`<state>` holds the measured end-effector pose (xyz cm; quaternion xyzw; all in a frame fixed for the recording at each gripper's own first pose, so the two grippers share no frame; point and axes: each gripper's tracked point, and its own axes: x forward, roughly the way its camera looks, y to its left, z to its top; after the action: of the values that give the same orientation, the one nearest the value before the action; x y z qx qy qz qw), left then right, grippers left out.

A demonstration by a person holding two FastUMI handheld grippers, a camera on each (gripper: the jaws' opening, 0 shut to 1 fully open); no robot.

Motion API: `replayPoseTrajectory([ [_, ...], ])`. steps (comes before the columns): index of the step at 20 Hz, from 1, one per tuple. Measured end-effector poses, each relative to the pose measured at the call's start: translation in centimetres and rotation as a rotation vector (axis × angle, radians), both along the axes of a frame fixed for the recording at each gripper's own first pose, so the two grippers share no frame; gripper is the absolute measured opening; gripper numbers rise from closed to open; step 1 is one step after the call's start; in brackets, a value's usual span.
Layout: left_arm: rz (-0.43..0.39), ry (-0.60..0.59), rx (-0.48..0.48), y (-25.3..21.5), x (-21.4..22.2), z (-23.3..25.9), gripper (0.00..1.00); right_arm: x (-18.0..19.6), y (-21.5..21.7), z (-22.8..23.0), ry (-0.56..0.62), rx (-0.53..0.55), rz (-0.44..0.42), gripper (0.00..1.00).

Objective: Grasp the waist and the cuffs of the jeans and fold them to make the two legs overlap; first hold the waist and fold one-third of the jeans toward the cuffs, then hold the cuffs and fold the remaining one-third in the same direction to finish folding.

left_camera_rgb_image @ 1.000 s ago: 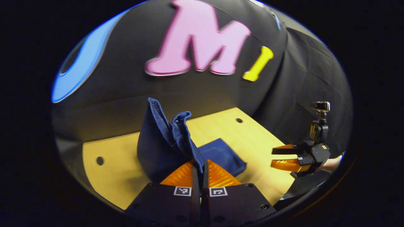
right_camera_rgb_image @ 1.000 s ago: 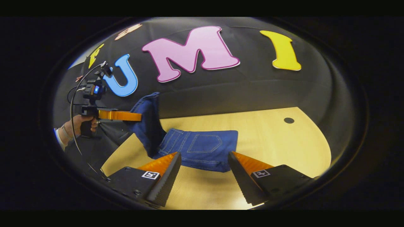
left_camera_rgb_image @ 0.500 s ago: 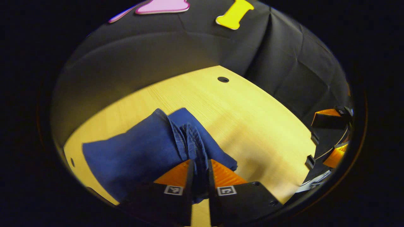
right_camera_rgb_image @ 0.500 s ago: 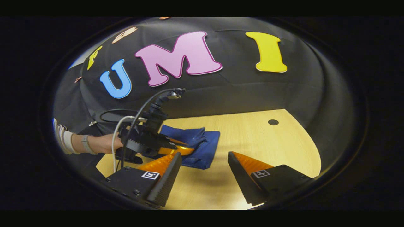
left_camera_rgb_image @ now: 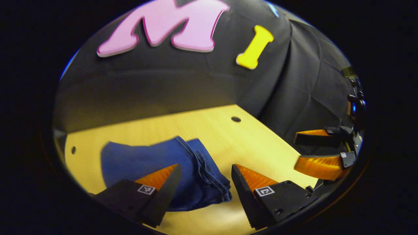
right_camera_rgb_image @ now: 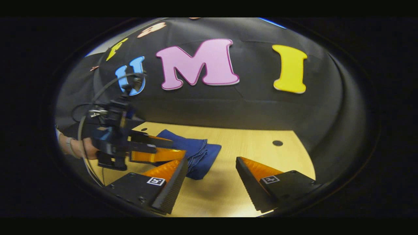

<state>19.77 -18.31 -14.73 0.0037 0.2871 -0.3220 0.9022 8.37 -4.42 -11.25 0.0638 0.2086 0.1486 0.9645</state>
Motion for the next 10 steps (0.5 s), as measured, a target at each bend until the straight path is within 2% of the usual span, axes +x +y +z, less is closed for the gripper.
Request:
replayPoseTrajectory([
  [1, 0.021, -0.06, -0.004, 1.4, -1.2, 1.8, 0.95, -0.4, 0.3, 1.3, -0.034, -0.019, -0.02, 0.91],
  [2, 0.047, -0.112, -0.008, 3.1, -2.5, 3.7, 0.95, -0.9, 0.7, 2.7, -0.066, -0.029, -0.039, 0.92],
  [3, 0.077, -0.159, -0.015, 4.8, -4.0, 5.5, 0.94, -1.6, 1.2, 4.2, -0.096, -0.033, -0.056, 1.0],
  [4, 0.122, -0.197, -0.025, 7.0, -5.5, 7.2, 0.94, -2.4, 1.5, 5.7, -0.122, -0.035, -0.08, 0.94],
  [7, 0.239, -0.289, -0.049, 12.4, -10.1, 11.2, 0.95, -5.5, 2.2, 10.5, -0.184, -0.019, -0.178, 0.97],
  [10, 0.312, -0.402, -0.065, 16.9, -14.9, 15.5, 0.94, -9.7, 3.5, 14.8, -0.259, -0.022, -0.26, 0.97],
])
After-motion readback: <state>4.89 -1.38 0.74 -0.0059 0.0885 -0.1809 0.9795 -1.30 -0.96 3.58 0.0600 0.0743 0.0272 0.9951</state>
